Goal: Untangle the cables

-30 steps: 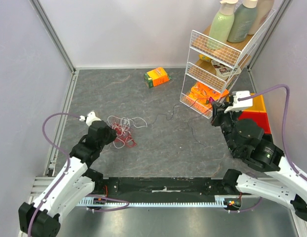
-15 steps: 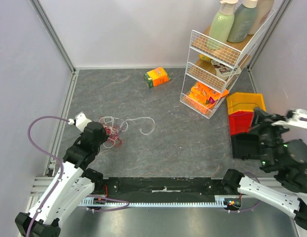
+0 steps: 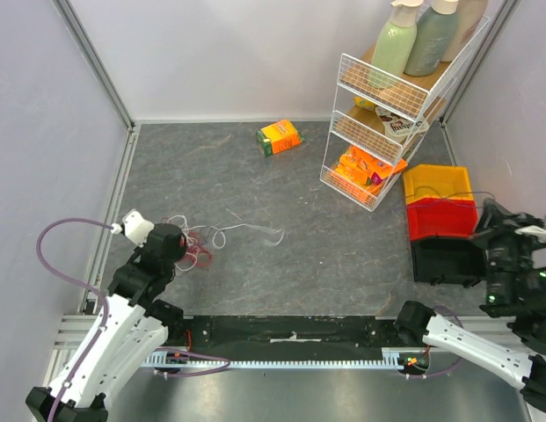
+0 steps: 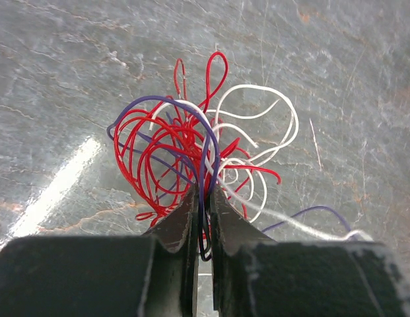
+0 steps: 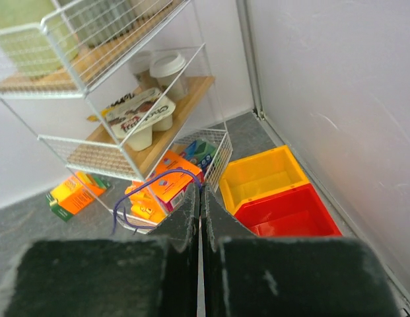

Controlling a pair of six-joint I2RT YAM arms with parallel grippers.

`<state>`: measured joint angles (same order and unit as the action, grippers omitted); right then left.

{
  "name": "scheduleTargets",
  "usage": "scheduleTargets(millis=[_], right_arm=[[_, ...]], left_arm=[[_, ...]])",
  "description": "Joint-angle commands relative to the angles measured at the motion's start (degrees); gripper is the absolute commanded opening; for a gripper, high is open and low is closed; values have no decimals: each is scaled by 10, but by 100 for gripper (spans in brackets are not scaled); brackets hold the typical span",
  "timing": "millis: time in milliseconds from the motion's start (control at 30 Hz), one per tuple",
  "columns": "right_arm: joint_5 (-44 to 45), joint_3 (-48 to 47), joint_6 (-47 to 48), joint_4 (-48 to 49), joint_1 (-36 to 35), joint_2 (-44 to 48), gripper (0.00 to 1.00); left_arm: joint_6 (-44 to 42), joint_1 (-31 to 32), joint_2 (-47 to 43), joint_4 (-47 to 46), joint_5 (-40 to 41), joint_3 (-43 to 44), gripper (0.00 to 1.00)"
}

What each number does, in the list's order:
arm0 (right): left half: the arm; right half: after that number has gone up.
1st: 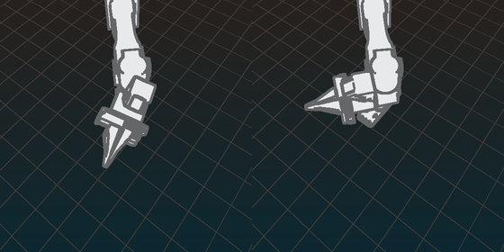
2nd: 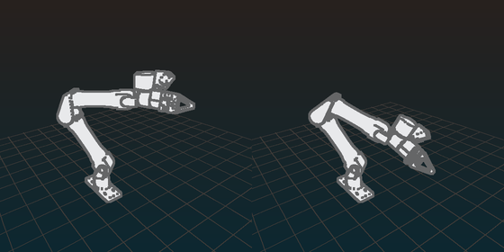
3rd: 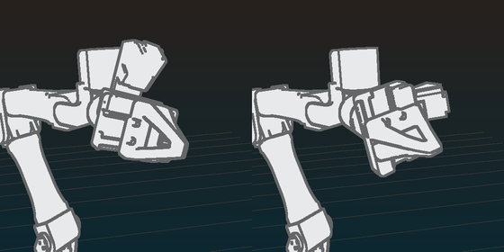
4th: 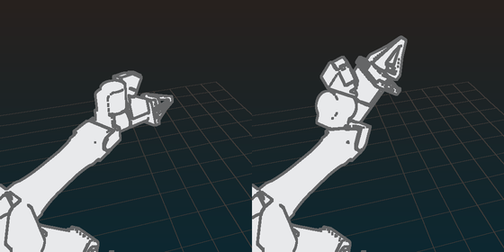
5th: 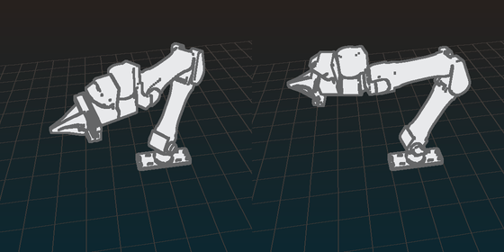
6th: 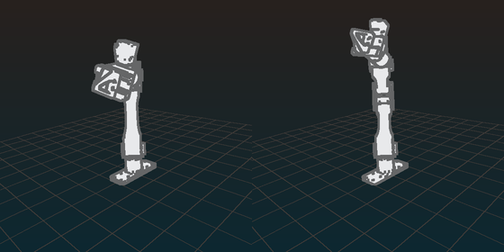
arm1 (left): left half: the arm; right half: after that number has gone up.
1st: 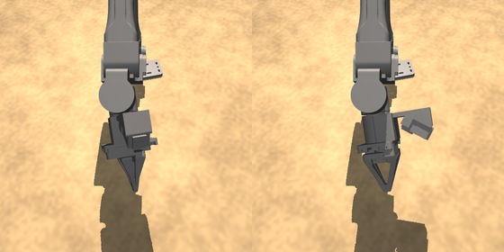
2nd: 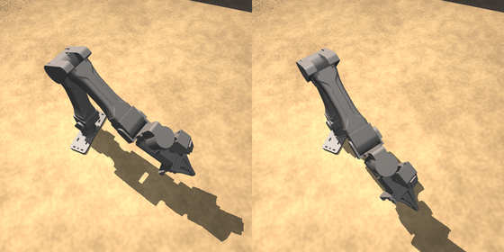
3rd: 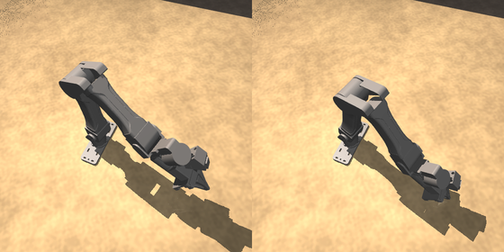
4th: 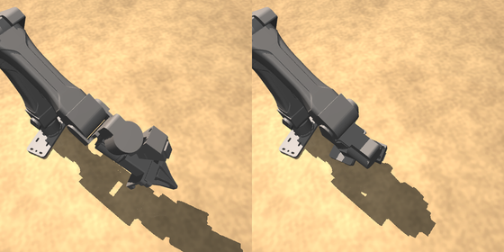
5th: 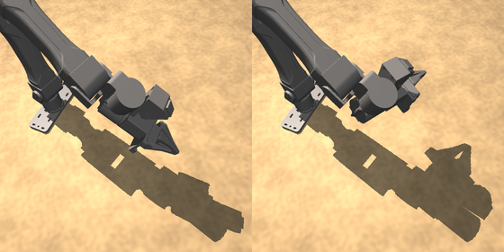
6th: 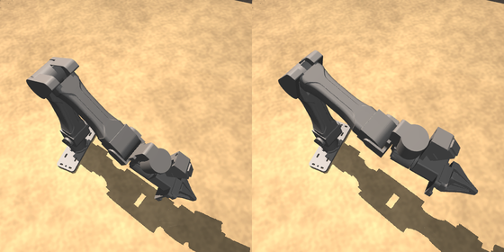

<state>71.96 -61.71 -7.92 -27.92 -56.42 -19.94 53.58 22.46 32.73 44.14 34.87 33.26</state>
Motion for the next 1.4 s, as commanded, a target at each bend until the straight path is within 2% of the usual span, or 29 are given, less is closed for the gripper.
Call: scheduleTargets(millis=[0, 200, 300, 433, 633, 900, 1133, 1233, 1367], right_arm=[[10, -31, 21, 14, -4, 32, 0], [-1, -25, 23, 4, -4, 14, 0], [-82, -15, -4, 8, -9, 0, 0], [-205, 11, -64, -3, -10, -87, 0], [-346, 75, -125, 35, -10, -163, 0], [-319, 95, -131, -6, -10, -161, 0], [-148, 33, -197, -122, 14, -239, 0], [-150, -3, -194, -126, 88, -266, 0], [-204, -41, -177, -116, 235, -318, 0]], left_arm=[[86, -4, -38, 40, 75, 14, 2], [108, -5, -45, 54, 95, 20, 2], [50, -4, -35, 14, 64, 23, 2], [-21, -5, -2, -76, -23, 10, 2], [-70, -4, 51, -97, -83, 27, 3], [-84, -4, 15, -126, -108, 1, 7], [-82, -4, 21, -141, -138, -1, 7], [-81, -3, 19, -149, -150, -8, 7], [-76, -4, 9, -167, -180, -26, 8]])
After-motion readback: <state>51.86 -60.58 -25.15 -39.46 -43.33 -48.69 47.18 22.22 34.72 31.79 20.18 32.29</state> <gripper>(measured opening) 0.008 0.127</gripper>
